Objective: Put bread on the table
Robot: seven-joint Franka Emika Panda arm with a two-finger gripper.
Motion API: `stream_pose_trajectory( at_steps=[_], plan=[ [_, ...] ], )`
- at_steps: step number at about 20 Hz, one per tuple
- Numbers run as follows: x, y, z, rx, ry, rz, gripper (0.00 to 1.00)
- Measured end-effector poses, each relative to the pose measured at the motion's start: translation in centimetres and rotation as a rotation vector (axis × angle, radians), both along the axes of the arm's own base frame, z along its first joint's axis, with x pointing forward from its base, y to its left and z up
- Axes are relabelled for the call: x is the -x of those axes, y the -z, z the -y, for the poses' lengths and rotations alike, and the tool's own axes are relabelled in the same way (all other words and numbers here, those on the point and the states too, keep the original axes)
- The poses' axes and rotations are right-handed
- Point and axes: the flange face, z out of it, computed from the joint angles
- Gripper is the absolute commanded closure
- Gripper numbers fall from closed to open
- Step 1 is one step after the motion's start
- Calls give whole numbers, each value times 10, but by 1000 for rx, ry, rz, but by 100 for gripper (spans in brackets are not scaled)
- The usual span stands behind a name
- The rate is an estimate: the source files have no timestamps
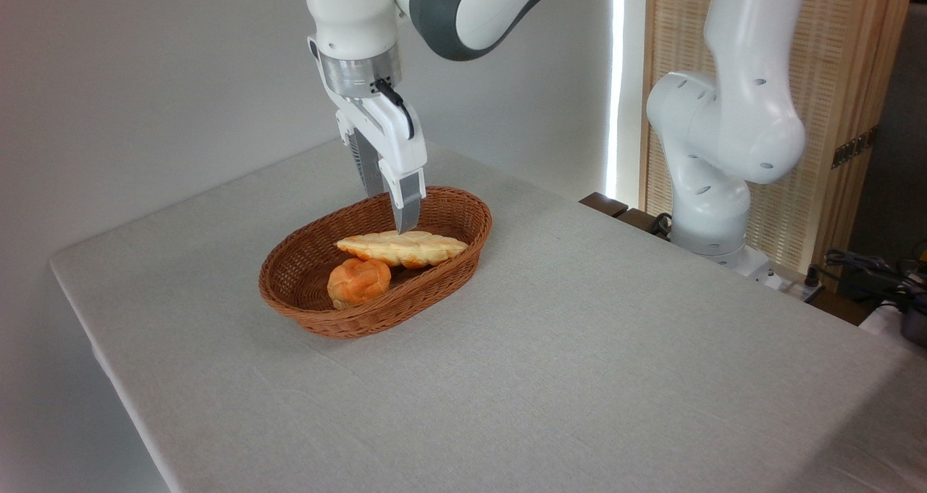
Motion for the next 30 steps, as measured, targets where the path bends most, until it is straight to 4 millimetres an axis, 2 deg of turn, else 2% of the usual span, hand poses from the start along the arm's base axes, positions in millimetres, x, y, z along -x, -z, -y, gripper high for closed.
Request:
stream_pose_trajectory(
  at_steps=[4,7,15,20,21,24,25,30],
  plan=[
    [8,26,20,0,74,58,0],
    [18,48,24,-8,186,51,0],
    [28,78,34,-101,317,131,0],
    [34,86,38,-139,357,135,2],
    [34,86,38,-140,359,135,11],
    [36,88,40,-143,366,133,49],
    [37,89,40,-144,367,132,56],
    [38,90,41,-144,383,131,58]
  ],
)
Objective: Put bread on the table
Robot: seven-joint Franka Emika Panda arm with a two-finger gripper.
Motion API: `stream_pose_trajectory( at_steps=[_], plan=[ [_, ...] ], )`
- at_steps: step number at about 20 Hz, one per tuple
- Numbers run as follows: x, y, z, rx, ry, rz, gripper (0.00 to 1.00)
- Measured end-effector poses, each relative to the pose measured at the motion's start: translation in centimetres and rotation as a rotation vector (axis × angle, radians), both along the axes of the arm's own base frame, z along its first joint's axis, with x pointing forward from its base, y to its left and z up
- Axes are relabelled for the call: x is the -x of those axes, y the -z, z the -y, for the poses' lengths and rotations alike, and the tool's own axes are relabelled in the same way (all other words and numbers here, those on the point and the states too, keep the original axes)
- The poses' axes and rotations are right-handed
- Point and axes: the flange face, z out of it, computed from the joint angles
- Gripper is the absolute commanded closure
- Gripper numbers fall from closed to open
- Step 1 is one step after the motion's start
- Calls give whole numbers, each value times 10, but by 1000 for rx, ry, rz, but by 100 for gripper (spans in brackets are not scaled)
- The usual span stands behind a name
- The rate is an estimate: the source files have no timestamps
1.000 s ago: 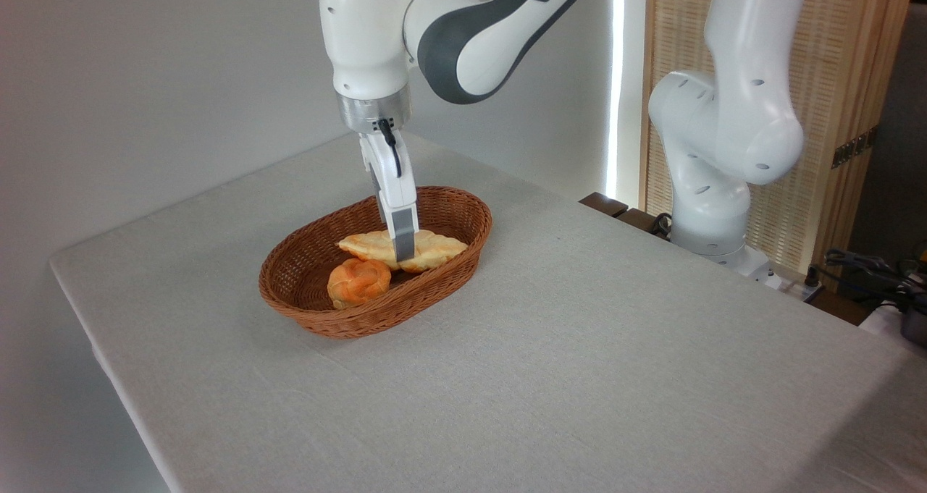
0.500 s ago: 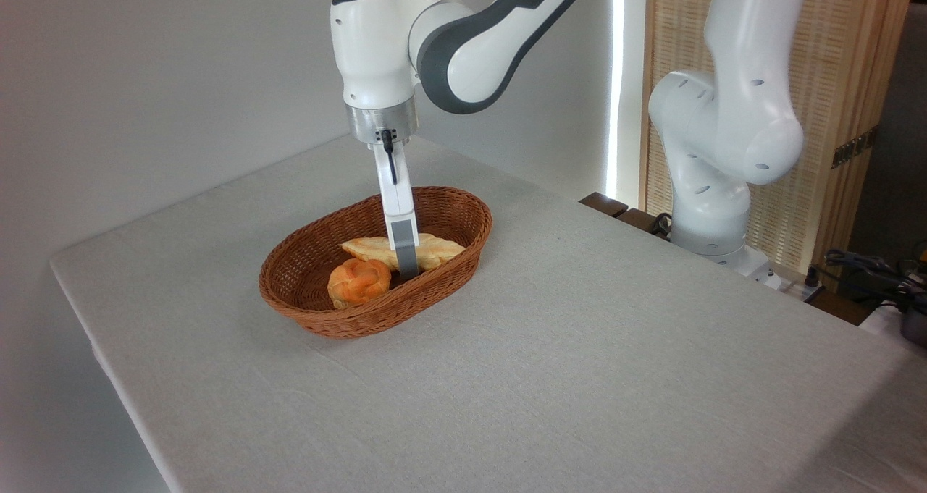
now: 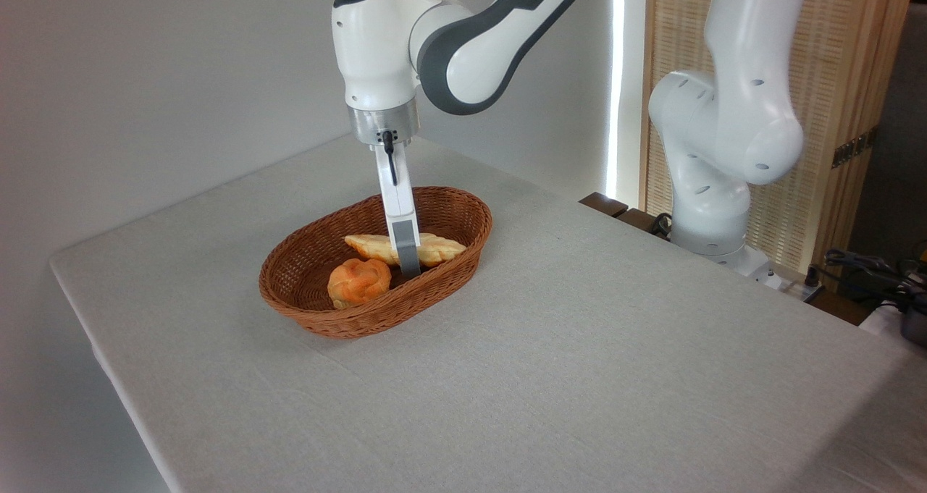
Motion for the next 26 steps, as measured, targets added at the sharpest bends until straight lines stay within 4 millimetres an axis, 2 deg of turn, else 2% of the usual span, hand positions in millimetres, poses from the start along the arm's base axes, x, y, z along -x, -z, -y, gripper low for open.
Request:
stream_pose_trajectory(
  at_steps=[10,12,15,16,20,23,26],
  plan=[
    [0,-4,2,3,-19,6,55],
    [-4,-14,2,14,-114,19,55],
    [-18,-43,0,59,-242,52,54],
    [-24,-53,-3,87,-279,57,51],
    [-48,-88,-38,173,-411,35,50],
    [-62,-109,-70,193,-483,25,44],
    [-77,-118,-120,178,-555,56,40]
  ],
)
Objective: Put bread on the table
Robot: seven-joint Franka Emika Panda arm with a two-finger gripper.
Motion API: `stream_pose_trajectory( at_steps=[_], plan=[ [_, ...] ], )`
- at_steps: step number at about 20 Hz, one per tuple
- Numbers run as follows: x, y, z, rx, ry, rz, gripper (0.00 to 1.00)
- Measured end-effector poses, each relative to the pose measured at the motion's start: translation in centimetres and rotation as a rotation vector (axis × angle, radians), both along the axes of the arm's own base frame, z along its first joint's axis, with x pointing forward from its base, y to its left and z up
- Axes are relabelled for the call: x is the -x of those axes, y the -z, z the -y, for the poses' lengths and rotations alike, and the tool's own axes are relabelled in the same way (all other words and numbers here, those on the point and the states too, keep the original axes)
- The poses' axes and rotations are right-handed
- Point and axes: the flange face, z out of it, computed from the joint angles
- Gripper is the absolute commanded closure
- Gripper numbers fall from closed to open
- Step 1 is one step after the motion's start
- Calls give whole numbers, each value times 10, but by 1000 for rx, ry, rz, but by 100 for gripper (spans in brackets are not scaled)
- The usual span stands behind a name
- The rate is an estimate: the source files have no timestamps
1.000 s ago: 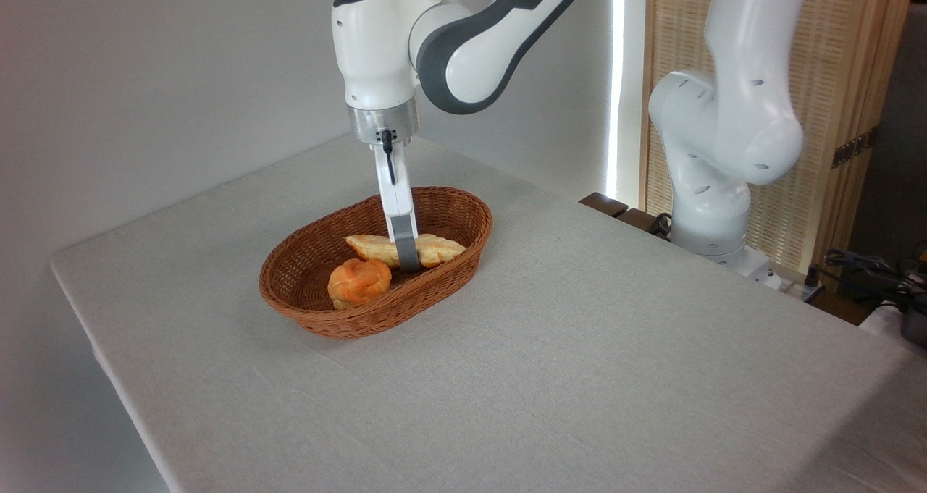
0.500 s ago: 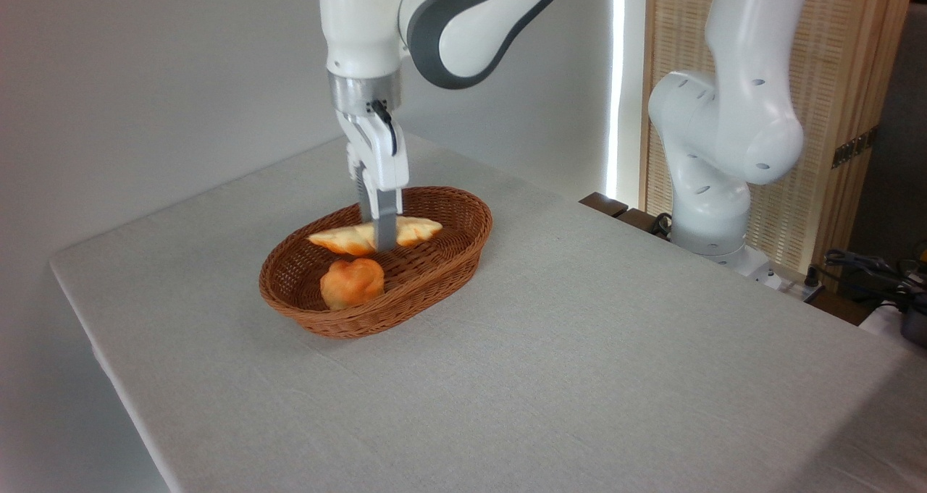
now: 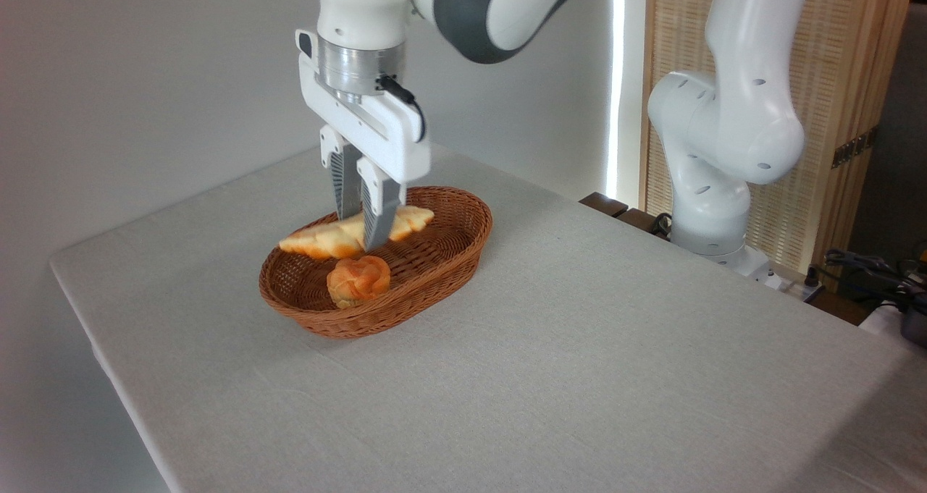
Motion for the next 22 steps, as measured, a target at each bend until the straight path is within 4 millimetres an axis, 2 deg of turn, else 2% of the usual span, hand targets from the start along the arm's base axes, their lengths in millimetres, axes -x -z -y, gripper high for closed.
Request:
stream_pose_trajectory(
  at_steps=[1,2,4,6,8,13,17,22],
  plan=[
    [-3,0,-17,-20,-20,4,37],
    [-5,1,-32,-41,-35,5,30],
    [-9,4,-58,-84,-62,1,0],
    [-10,7,-81,-114,-86,-9,0],
    [-7,6,-95,-132,-96,-41,0],
    [-3,-23,-131,-133,-109,-79,0],
    [-5,-35,-135,-132,-113,-59,0],
    [-5,-84,-129,-135,-101,-59,0]
  ],
)
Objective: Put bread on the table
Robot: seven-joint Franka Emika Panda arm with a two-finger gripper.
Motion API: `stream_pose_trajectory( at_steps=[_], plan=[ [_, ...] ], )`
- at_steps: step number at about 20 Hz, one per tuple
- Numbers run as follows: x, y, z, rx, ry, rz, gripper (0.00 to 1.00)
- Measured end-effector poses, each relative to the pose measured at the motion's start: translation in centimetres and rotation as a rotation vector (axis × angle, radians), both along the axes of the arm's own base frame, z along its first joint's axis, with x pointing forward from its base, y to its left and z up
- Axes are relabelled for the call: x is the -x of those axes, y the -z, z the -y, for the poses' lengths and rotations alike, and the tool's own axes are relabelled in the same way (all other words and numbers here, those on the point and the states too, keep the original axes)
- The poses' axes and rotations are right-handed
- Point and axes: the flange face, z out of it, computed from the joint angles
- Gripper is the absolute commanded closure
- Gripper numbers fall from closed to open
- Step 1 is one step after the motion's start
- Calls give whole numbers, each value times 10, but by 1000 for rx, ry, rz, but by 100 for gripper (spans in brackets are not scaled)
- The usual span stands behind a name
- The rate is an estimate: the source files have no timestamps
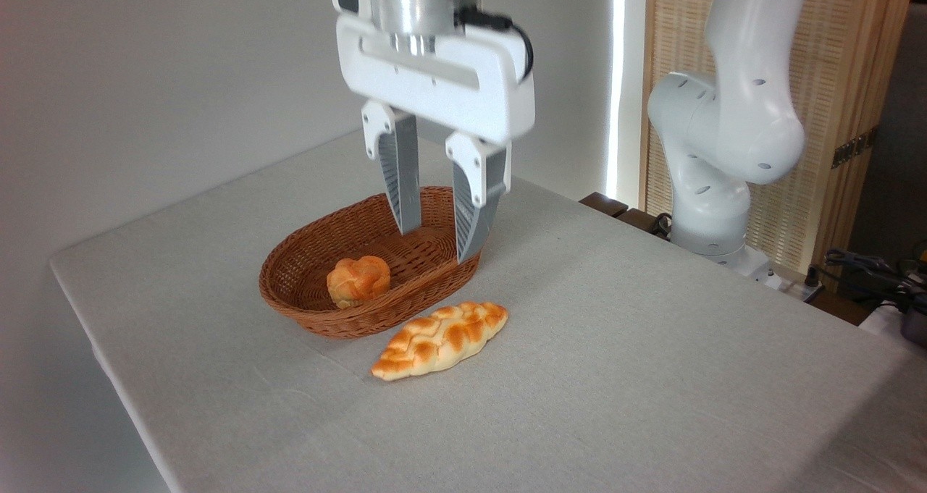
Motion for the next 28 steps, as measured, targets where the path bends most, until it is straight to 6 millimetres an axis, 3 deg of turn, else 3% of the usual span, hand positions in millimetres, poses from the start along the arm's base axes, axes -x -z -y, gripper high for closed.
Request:
stream_pose_trajectory(
  at_steps=[3,13,19,28],
  plan=[
    [-6,-14,19,-8,18,-6,0],
    [-32,0,60,-46,69,-54,0],
    [-47,-1,64,-47,72,-46,0],
    [-45,1,67,-49,78,-71,0]
  ],
)
